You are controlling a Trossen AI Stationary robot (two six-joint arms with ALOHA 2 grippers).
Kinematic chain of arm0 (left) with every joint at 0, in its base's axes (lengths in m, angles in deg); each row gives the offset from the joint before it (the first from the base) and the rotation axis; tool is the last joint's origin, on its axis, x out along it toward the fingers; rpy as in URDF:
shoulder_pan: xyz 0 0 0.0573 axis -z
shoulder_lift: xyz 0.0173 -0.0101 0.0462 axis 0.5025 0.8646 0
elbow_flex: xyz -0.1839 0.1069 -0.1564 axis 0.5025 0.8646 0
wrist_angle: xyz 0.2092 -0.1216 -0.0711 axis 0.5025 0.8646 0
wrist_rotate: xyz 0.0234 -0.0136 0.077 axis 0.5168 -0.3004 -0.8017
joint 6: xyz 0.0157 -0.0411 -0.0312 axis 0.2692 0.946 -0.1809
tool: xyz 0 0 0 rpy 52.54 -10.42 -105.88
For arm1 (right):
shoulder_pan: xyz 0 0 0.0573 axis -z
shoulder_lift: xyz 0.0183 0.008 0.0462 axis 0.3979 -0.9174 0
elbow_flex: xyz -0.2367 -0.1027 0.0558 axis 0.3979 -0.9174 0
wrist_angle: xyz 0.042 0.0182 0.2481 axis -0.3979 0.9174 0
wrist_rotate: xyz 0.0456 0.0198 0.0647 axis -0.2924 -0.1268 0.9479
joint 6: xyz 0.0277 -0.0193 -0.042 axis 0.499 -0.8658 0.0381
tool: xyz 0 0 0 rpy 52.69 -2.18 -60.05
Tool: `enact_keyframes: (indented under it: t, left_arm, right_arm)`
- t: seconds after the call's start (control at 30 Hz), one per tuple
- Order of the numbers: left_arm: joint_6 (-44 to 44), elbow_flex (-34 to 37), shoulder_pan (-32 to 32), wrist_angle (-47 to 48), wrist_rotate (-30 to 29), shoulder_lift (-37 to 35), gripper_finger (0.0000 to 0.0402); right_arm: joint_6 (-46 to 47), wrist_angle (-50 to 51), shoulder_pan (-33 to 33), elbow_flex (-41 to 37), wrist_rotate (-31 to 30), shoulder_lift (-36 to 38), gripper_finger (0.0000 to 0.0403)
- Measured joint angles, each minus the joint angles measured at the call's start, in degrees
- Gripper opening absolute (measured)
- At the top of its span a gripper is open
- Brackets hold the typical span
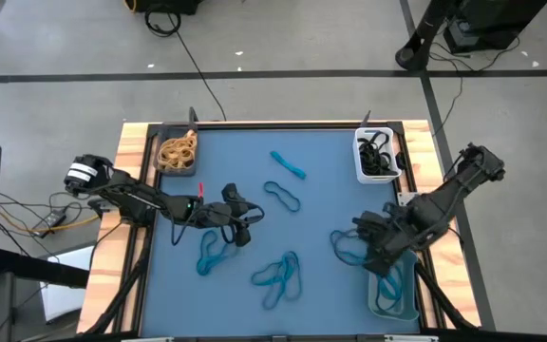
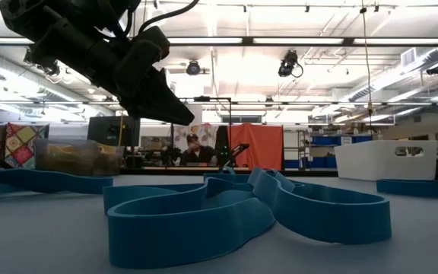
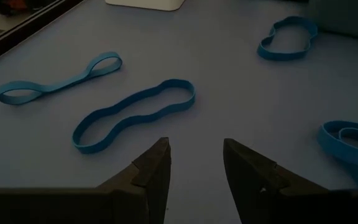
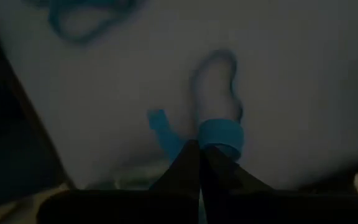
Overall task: Sort rubber bands into baskets
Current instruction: Put the blue rubber band into the blue bin
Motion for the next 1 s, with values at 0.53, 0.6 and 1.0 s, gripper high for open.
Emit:
enact_keyframes:
  t: [0.53, 0.6, 1.0]
  left_arm:
    - [0.0, 0.0, 0.0, 0.0, 0.0, 0.0, 0.0151]
    - [0.0, 0.0, 0.0, 0.0, 0.0, 0.0, 0.0151]
    - [0.0, 0.0, 0.0, -1.8, 0.0, 0.0, 0.0151]
  right_arm:
    - [25.6, 0.9, -19.3, -3.0, -0.6, 0.0, 0.0010]
    - [27.6, -0.4, -20.7, -4.7, -0.1, -0.1, 0.0011]
    - [30.9, -6.7, -22.3, -12.3, 3.9, -0.1, 0.0085]
